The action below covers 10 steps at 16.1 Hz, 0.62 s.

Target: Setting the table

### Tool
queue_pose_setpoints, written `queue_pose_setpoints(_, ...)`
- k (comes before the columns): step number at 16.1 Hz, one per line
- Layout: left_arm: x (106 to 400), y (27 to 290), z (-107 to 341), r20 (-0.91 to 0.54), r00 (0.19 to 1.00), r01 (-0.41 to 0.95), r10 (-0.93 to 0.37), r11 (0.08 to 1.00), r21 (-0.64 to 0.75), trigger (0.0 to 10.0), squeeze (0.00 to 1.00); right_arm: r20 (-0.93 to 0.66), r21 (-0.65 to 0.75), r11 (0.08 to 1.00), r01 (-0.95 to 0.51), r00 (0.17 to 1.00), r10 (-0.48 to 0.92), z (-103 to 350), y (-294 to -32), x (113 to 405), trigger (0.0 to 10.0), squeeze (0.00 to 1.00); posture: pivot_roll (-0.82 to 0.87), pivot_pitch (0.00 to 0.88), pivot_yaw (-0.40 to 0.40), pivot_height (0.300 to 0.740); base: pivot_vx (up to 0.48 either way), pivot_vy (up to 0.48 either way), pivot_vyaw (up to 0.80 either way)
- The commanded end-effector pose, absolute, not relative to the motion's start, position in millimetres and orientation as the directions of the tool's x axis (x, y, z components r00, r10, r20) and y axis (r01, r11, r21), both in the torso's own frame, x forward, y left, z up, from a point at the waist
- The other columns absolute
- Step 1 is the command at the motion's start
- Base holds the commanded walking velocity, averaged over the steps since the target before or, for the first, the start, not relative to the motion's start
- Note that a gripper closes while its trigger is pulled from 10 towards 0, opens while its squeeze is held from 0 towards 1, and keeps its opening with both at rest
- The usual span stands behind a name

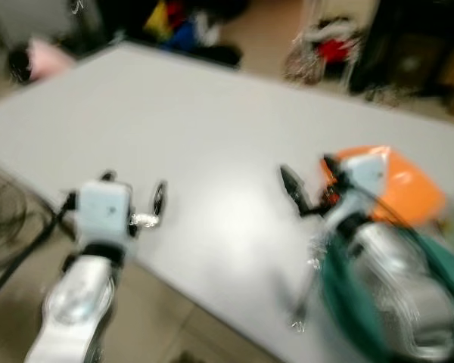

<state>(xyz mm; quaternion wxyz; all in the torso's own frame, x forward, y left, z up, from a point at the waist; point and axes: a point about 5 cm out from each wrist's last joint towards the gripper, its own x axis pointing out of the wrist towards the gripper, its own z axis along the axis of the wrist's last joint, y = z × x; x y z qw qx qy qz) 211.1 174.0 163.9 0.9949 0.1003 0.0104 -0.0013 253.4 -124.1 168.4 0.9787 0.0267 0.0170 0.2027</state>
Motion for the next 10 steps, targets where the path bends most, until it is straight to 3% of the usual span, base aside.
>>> queue_pose_setpoints(1, 210.7, 172.6, 167.7, -0.003, 1.0, -0.004, 0.005, 0.979, 0.204, 10.0, 0.0, -0.024, 0.039, 0.928, -0.371, 0.928, 0.372, 170.8, -130.5, 254.2, 10.0, 1.0, -0.07, 0.0, 0.043, 0.74, 0.0, 0.435, 0.8)
queue_pose_setpoints(6, 208.0, 175.4, 166.0, -0.014, 1.0, -0.007, 0.011, 0.977, 0.212, 10.0, 0.0, -0.023, 0.04, 0.93, -0.365, 0.93, 0.366, 171.0, -127.6, 255.3, 10.0, 1.0, -0.07, 0.0, 0.039, 0.74, 0.0, 0.434, 0.8)
queue_pose_setpoints(10, 204.9, 179.0, 163.3, -0.026, 1.0, -0.006, 0.012, 0.976, 0.217, 10.0, 0.0, -0.022, 0.03, 0.946, -0.323, 0.946, 0.324, 166.8, -127.9, 258.3, 10.0, 1.0, -0.06, 0.0, 0.038, 0.74, 0.0, 0.432, 0.11)
